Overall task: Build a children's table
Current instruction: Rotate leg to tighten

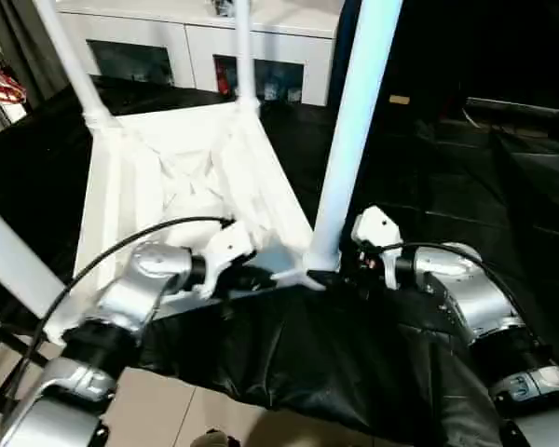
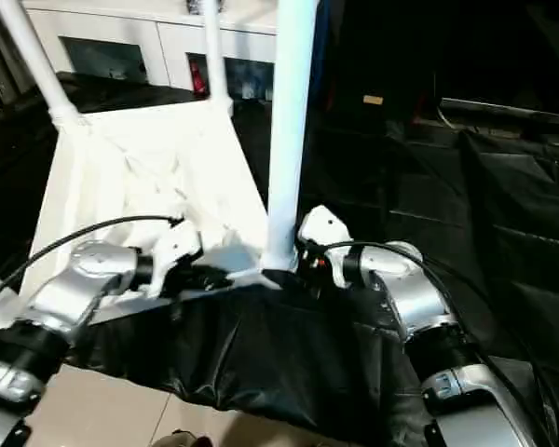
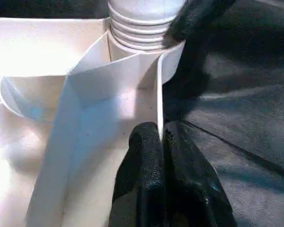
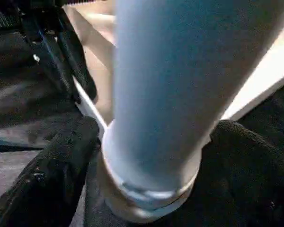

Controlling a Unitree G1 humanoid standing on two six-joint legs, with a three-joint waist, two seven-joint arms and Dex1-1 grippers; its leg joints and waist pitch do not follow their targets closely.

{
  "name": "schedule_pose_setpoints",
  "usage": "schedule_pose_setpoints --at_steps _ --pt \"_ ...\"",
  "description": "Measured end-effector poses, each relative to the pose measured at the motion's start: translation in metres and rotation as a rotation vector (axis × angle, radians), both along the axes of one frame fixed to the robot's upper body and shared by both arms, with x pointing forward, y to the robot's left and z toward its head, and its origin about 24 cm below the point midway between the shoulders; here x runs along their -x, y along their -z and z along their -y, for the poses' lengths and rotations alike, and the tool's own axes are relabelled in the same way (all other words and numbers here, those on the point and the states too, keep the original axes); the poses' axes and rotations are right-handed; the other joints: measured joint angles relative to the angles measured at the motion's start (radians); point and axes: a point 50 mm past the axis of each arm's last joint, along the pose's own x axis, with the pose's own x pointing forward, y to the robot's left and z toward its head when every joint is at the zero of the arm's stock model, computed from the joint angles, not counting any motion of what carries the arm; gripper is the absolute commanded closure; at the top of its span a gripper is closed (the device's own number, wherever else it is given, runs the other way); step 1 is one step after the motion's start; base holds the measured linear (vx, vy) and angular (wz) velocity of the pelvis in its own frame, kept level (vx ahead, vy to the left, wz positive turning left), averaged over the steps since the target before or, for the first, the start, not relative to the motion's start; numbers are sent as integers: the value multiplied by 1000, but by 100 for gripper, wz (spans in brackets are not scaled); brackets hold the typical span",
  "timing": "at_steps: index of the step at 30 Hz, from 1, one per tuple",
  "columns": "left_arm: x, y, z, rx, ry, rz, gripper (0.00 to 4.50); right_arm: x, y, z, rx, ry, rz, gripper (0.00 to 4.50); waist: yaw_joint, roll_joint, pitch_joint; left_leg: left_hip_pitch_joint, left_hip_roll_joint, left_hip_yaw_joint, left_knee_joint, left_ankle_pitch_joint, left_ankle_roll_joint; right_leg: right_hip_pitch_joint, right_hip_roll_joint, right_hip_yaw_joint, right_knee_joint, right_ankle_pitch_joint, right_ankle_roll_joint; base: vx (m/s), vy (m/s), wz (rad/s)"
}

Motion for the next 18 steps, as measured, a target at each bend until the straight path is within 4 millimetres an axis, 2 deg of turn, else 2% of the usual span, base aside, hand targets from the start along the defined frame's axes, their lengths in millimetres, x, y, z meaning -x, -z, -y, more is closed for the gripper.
schedule_pose_setpoints --at_steps 11,18 --pt "1 0 0 -3 19 -8 450 2 1 -2 6 -37 -19 171 7 -1 0 0 0 0 1 0 0 0 0 0 1 0 0 0 0 0" --pt "1 1 1 -7 6 2 450 2 2 -3 3 -20 -21 183 10 -1 0 0 0 0 2 0 0 0 0 0 2 0 0 0 0 0"
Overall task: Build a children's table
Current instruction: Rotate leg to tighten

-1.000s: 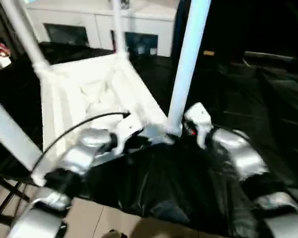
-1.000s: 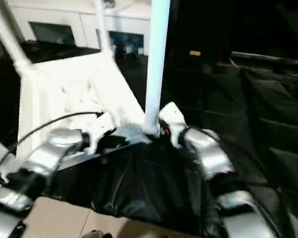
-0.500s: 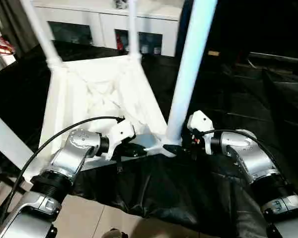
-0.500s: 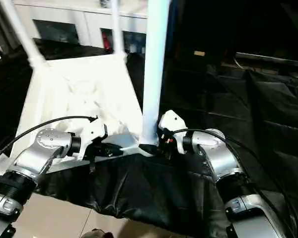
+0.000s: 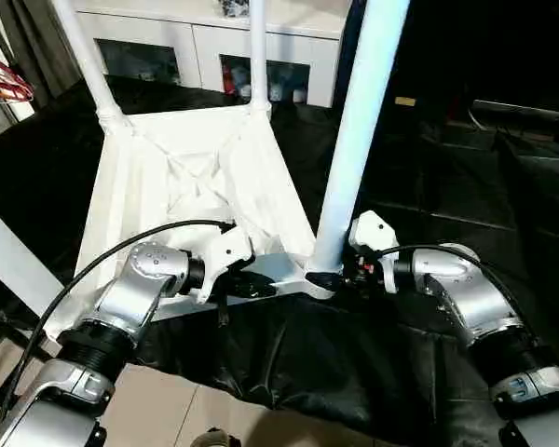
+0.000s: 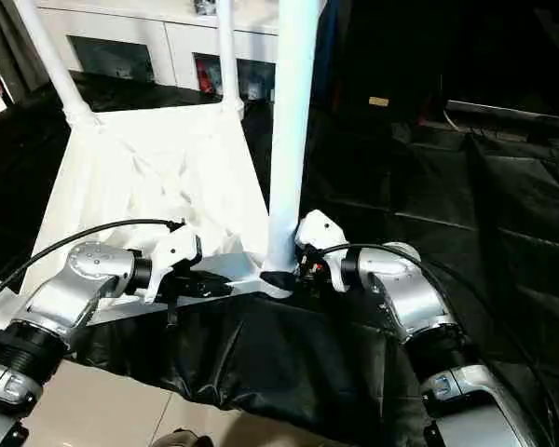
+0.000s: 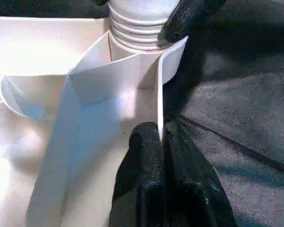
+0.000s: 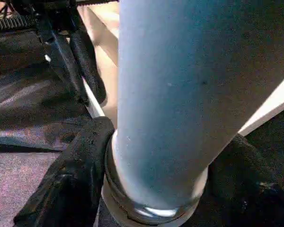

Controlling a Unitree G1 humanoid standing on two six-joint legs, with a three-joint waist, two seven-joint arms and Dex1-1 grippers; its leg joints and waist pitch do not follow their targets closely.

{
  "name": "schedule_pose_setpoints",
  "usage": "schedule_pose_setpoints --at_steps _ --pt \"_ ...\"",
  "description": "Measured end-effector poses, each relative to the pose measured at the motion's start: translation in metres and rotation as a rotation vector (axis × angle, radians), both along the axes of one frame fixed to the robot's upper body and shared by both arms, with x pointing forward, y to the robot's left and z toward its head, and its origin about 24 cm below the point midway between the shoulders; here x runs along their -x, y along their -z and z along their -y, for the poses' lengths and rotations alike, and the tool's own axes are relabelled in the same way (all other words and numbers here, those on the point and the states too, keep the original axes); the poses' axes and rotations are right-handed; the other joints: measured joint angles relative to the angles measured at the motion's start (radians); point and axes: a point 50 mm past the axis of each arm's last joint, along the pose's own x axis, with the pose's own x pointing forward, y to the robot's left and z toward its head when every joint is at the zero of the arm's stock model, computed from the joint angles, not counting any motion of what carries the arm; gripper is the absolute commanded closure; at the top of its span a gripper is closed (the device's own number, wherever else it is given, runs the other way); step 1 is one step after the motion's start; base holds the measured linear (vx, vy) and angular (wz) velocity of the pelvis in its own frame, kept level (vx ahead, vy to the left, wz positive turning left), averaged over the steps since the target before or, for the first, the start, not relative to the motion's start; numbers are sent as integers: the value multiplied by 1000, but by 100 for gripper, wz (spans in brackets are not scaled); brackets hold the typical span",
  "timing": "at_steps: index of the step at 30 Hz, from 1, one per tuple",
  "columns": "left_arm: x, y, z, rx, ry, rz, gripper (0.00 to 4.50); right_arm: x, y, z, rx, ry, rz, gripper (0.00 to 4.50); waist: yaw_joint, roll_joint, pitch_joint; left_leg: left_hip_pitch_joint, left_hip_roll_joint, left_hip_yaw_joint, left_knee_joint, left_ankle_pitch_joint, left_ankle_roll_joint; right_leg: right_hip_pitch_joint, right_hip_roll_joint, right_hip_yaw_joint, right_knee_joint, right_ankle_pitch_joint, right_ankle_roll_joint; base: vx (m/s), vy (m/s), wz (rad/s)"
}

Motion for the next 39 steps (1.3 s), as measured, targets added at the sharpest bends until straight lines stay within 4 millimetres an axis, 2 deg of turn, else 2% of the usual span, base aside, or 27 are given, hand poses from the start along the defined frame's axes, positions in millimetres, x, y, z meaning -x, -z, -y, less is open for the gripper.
schedule_pose_setpoints --at_steps 3,7,10,16,17,19,23,25,30,34,39 --pt "-3 2 8 1 -47 32 450 -3 4 -1 -10 84 17 184 -1 -1 0 1 0 0 0 0 0 0 0 0 1 0 0 0 0 0" --pt "-14 6 33 15 -234 65 450 -15 16 -12 -85 408 48 184 -15 0 -1 3 -1 0 0 0 -1 1 0 1 1 0 0 0 0 0" --pt "-18 6 50 17 -317 73 450 -21 19 -15 -106 573 59 185 -20 1 -2 3 -1 0 0 0 -1 2 -1 1 0 -2 3 0 0 0" --pt "-22 8 69 16 -376 92 450 -28 20 -20 -124 725 65 185 -19 5 -5 3 -2 0 0 0 -1 3 -1 2 0 -2 3 0 0 0" --pt "-22 8 69 16 -375 95 450 -28 20 -20 -123 726 66 150 -19 6 -5 3 -2 0 0 0 -1 3 -1 1 0 -2 3 0 0 0" --pt "-23 7 69 15 -374 98 450 -29 20 -20 -129 728 66 115 -19 6 -5 3 -2 0 0 0 -1 4 -1 1 0 -2 3 0 0 0" --pt "-23 7 65 11 -370 109 450 -28 18 -21 -157 700 52 95 -21 6 -5 3 -2 -1 0 0 -1 3 -1 1 0 -2 3 0 0 0" --pt "-23 7 62 13 -353 105 450 -27 18 -19 -153 665 57 70 -21 6 -5 3 -2 -1 -1 0 -1 3 -1 1 0 -2 3 0 0 0" --pt "-18 5 44 22 -277 73 450 -22 14 -8 -107 484 73 70 -21 6 -4 2 -1 -1 -2 0 -1 2 -1 -1 0 -1 3 0 0 0" --pt "-12 4 33 32 -195 44 450 -16 3 -5 -82 294 84 70 -17 5 -4 1 -1 -1 -2 0 -1 2 -1 -1 0 1 -1 0 0 0" --pt "-7 2 21 25 -103 18 450 -9 1 1 -44 141 53 70 -13 5 -4 -1 -1 -1 -1 0 -1 1 -1 0 0 1 0 0 0 0"
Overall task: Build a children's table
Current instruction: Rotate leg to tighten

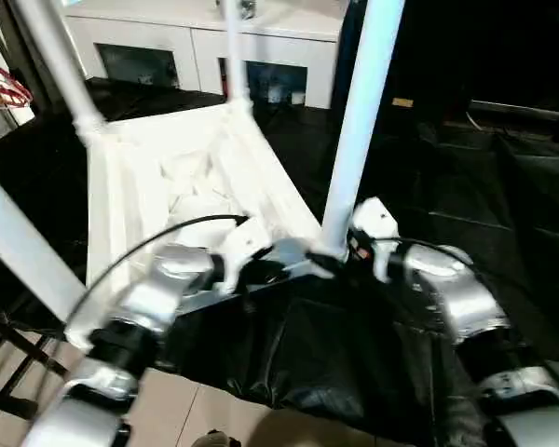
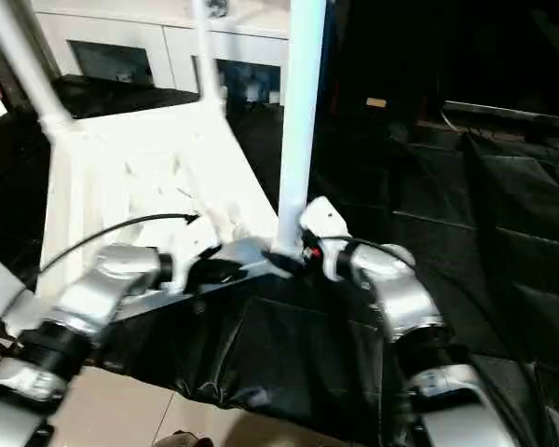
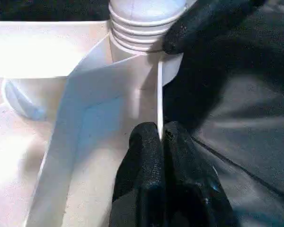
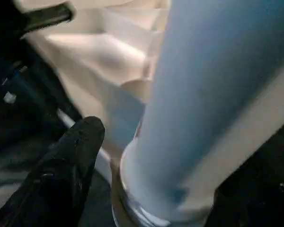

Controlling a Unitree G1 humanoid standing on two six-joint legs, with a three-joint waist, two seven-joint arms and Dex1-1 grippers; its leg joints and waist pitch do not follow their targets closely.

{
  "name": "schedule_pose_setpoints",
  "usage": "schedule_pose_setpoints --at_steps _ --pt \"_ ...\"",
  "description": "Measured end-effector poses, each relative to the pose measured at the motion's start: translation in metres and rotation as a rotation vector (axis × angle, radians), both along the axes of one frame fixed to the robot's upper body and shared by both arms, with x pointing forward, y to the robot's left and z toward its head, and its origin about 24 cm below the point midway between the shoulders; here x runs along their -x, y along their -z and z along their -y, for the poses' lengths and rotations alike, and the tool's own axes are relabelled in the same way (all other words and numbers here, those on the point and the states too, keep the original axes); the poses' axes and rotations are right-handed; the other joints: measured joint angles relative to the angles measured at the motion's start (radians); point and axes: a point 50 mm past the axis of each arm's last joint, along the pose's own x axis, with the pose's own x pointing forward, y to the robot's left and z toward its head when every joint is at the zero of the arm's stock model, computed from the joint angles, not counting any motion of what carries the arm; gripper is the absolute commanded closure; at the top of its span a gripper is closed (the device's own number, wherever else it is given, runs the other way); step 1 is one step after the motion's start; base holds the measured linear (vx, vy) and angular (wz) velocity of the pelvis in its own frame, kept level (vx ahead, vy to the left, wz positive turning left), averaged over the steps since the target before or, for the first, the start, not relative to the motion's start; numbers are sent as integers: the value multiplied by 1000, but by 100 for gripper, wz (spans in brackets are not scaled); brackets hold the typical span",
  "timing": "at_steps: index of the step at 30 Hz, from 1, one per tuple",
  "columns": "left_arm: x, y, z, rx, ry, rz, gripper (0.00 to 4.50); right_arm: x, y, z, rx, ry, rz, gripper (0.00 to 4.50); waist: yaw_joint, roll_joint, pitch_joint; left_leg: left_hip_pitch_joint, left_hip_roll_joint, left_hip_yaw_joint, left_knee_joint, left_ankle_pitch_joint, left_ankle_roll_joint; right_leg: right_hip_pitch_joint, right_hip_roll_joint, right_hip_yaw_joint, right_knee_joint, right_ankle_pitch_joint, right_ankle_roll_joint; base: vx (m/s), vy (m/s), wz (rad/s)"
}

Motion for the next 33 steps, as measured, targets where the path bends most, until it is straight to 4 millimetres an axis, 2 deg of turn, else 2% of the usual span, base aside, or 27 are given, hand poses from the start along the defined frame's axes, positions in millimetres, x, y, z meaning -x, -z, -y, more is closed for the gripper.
schedule_pose_setpoints --at_steps 4,11,12,20,28,33 --pt "6 -1 -7 0 78 -33 450 4 -2 11 23 -80 -33 70 6 -1 0 -1 0 0 0 0 0 0 0 0 -1 0 0 0 0 0" --pt "9 -3 -15 -1 130 -65 450 9 1 7 43 -169 -70 85 19 -2 1 -1 0 0 0 0 0 0 0 0 -1 0 0 0 0 0" --pt "9 -3 -16 -1 134 -67 450 9 1 7 43 -175 -72 114 20 -2 1 -1 0 0 0 0 0 0 0 0 -1 0 0 0 0 0" --pt "10 -3 -17 -3 142 -69 450 11 1 7 45 -202 -82 168 20 -3 2 -1 0 0 1 0 0 0 0 0 0 0 0 0 0 0" --pt "11 0 -14 2 136 -64 450 14 5 6 36 -186 -83 184 20 -3 2 -1 1 0 1 0 0 0 0 0 0 0 0 0 0 0" --pt "4 2 -4 -9 59 -16 450 8 12 5 7 -37 -58 184 15 -4 2 2 0 1 1 0 0 2 0 1 0 0 0 0 0 0"
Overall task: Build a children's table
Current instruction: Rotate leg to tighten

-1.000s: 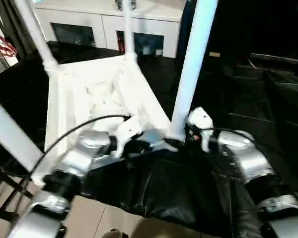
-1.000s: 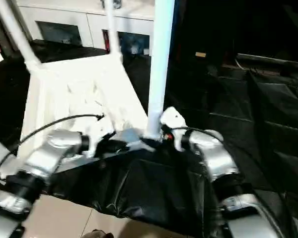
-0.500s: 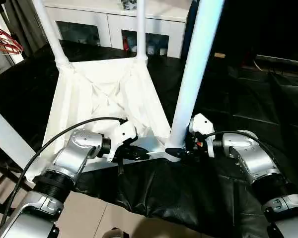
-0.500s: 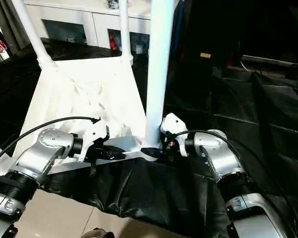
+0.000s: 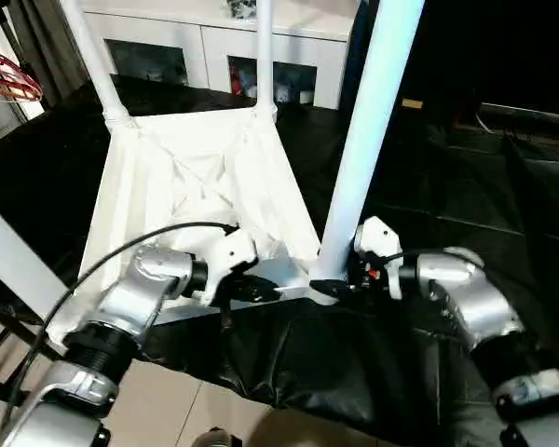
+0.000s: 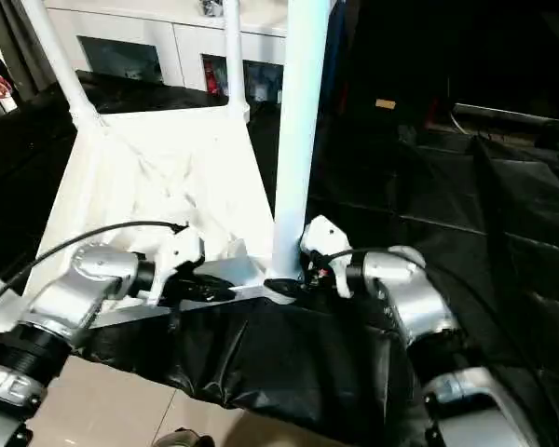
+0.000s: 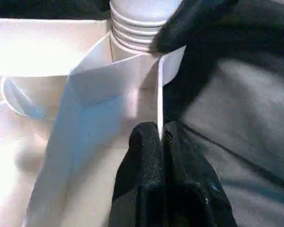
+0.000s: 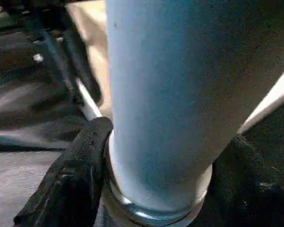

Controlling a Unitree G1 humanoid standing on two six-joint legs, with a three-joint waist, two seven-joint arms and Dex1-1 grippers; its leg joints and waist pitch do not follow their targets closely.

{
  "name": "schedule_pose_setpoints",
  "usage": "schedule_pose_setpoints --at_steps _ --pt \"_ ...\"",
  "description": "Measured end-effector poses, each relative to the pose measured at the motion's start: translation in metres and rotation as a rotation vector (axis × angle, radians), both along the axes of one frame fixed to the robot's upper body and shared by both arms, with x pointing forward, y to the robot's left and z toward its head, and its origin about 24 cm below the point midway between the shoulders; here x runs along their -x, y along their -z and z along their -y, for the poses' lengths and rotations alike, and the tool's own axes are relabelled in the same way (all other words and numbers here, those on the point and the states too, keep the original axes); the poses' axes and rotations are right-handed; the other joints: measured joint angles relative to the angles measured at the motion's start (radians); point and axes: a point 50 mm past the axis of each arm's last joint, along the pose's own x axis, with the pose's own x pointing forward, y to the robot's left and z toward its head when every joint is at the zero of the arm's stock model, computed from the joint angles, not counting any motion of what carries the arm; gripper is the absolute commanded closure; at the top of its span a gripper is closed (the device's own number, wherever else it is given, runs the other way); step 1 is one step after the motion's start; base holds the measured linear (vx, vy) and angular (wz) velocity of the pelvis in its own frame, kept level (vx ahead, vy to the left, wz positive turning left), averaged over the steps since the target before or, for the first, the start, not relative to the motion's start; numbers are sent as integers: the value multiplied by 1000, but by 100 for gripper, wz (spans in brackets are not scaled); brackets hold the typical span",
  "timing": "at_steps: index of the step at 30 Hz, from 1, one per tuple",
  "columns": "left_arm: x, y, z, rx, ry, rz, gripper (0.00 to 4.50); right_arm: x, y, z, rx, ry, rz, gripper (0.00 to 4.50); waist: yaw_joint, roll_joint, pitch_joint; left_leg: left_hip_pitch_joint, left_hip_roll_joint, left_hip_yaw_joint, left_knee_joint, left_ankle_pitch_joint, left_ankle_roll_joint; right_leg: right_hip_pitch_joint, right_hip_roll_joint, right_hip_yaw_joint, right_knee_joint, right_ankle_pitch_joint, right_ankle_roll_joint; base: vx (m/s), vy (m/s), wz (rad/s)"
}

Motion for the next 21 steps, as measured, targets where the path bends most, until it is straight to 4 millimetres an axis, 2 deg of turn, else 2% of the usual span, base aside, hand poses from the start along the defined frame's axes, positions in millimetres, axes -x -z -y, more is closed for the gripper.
schedule_pose_setpoints --at_steps 5,10,11,12,13,15,18,21 --pt "-18 2 27 -5 -189 54 450 -19 11 -14 -86 396 20 184 -13 1 0 2 0 0 0 0 0 0 0 0 0 -2 4 0 0 0" --pt "-22 4 40 -6 -262 69 450 -26 13 -25 -97 566 38 184 -21 1 -1 1 -1 -1 -1 0 0 1 0 0 0 -2 4 0 0 0" --pt "-23 4 42 -3 -273 66 450 -27 13 -26 -93 582 43 184 -21 2 -1 1 -1 -1 -1 0 0 1 0 0 -1 -2 4 0 0 0" --pt "-24 4 43 -2 -275 66 450 -27 13 -26 -91 587 46 128 -21 2 -1 1 -1 -1 -1 0 0 1 0 0 -1 -2 4 0 0 0" --pt "-24 4 43 -2 -274 66 450 -27 12 -25 -93 586 46 114 -21 2 -1 1 -1 -1 -1 0 0 1 0 0 -2 -2 4 0 0 0" --pt "-24 3 43 -2 -272 66 450 -27 12 -25 -100 577 42 108 -20 2 -1 1 -1 -1 -1 0 0 2 0 0 -2 -2 4 0 0 0" --pt "-23 3 41 -3 -260 63 450 -26 12 -25 -117 549 31 68 -21 2 -1 1 -1 -1 -1 0 0 1 0 0 -2 -2 4 0 0 0" --pt "-22 1 33 -8 -219 64 450 -23 10 -22 -110 458 36 46 -22 2 -1 0 -1 -1 -2 0 0 0 0 0 -2 -2 4 0 0 0"
